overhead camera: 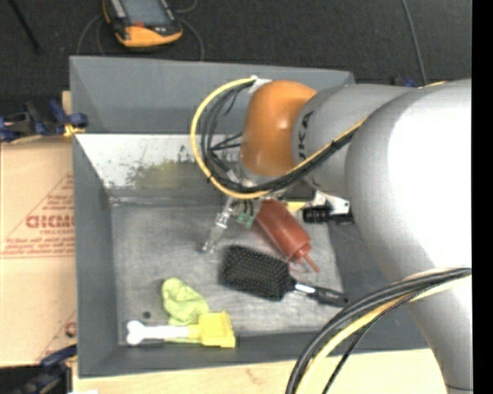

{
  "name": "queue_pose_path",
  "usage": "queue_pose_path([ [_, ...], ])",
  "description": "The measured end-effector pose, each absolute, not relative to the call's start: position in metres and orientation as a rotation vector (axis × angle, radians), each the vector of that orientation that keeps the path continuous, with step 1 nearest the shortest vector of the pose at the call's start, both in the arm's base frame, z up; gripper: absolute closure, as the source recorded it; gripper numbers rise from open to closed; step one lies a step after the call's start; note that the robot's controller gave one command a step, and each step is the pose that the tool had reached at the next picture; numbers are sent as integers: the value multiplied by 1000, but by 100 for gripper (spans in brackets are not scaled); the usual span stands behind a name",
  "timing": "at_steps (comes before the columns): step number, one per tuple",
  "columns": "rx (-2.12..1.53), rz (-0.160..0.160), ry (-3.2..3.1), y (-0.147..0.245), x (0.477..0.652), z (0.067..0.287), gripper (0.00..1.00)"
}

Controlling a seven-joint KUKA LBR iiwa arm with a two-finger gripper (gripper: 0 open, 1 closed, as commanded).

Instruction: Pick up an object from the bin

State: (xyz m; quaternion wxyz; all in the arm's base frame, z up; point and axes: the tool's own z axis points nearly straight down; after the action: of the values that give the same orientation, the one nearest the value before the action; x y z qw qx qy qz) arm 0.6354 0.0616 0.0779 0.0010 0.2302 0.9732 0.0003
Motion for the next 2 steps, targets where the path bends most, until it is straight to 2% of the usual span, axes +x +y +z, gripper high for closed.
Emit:
queue_pose_path([
  [1,1134,1,2929,45,624,80,0],
  [2,633,8,3070,14,560,76,100],
])
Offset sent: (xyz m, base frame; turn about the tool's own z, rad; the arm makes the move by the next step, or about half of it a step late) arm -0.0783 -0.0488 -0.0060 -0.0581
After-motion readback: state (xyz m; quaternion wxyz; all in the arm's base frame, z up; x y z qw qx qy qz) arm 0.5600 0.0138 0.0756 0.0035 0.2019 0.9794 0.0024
